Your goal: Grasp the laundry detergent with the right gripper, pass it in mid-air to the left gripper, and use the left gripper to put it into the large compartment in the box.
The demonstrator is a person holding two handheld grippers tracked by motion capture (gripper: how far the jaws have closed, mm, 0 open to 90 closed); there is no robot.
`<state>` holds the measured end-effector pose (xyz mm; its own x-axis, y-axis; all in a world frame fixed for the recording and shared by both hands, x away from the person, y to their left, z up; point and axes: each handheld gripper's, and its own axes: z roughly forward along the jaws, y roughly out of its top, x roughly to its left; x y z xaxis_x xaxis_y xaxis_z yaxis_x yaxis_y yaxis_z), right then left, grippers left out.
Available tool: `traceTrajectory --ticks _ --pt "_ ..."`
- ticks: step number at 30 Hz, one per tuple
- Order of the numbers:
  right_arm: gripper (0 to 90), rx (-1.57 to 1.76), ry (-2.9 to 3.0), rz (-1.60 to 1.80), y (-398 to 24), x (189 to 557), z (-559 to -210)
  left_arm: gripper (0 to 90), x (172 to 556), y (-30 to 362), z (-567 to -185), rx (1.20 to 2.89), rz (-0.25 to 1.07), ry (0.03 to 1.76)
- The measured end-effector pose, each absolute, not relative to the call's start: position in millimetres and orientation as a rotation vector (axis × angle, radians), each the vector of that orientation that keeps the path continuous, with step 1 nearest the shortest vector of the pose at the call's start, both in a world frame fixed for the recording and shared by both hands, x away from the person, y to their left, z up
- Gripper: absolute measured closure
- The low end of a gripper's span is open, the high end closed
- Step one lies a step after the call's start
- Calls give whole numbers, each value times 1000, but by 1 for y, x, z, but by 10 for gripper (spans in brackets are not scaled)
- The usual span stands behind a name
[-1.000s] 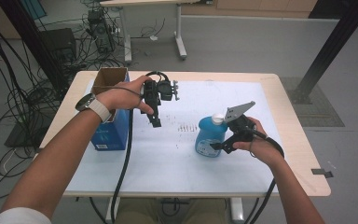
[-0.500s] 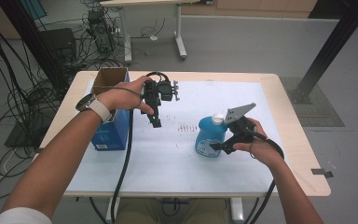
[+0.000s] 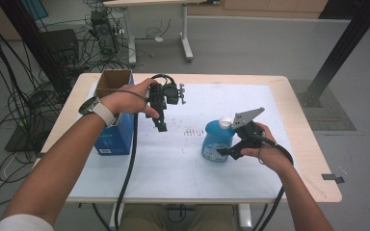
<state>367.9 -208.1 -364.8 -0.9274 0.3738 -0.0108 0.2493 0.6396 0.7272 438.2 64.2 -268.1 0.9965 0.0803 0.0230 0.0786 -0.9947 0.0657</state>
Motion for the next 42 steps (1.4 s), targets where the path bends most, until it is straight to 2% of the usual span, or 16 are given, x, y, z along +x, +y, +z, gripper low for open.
traceTrajectory --ticks 42 --pt "235 514 2662 1253 -210 368 -377 120 439 65 -270 3075 39 125"
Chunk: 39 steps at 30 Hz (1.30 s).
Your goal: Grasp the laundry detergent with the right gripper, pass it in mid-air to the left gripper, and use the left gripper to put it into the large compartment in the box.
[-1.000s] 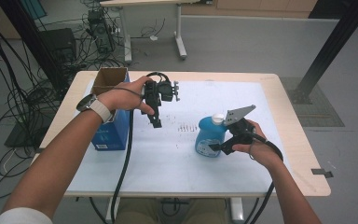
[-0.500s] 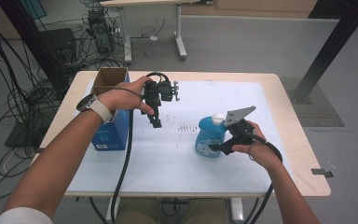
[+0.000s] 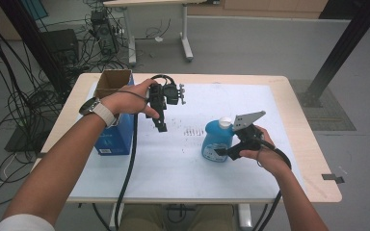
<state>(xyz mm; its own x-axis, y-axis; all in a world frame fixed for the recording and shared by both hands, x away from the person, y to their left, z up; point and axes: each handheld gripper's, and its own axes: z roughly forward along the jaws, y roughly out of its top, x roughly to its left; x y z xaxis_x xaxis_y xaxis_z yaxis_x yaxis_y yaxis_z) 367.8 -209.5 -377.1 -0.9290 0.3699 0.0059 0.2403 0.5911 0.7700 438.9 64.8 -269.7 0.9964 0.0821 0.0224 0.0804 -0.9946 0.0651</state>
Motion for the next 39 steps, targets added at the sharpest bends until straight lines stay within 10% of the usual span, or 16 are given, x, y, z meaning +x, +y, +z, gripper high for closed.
traceTrajectory --ticks 39 --pt "263 530 2648 1294 -207 369 -385 121 440 67 -271 3071 40 132"
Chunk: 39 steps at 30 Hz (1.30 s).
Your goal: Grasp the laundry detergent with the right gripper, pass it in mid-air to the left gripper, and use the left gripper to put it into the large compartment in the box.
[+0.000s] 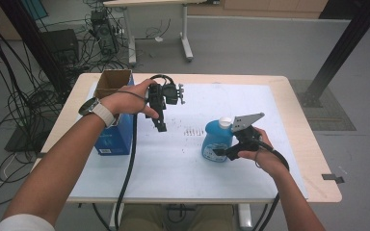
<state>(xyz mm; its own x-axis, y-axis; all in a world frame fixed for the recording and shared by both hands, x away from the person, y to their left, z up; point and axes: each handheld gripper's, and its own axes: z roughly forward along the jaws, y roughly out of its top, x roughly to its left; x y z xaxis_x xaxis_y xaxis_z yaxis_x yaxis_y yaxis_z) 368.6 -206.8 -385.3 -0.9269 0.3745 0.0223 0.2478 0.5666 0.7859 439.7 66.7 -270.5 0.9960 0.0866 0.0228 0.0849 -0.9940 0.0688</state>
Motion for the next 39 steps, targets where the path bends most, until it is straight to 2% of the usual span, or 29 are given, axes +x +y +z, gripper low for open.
traceTrajectory --ticks 39 --pt "310 526 2637 1332 -207 370 -389 122 440 66 -272 3078 44 133"
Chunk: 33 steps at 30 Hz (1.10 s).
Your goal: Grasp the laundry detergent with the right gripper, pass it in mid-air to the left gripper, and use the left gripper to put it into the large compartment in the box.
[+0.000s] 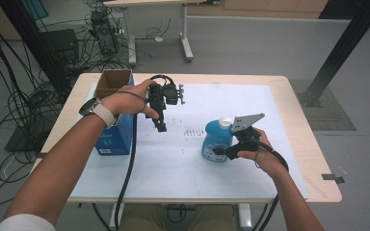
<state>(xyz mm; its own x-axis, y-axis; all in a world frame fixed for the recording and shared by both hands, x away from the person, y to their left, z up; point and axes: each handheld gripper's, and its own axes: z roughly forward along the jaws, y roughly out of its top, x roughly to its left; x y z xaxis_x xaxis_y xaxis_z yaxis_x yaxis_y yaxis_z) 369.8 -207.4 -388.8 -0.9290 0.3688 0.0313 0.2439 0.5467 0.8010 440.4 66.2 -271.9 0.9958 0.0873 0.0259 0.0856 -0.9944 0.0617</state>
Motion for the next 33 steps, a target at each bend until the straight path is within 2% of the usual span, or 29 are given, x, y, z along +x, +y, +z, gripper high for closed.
traceTrajectory --ticks 33 --pt "364 521 2629 1360 -208 371 -394 123 441 67 -274 3071 38 139"
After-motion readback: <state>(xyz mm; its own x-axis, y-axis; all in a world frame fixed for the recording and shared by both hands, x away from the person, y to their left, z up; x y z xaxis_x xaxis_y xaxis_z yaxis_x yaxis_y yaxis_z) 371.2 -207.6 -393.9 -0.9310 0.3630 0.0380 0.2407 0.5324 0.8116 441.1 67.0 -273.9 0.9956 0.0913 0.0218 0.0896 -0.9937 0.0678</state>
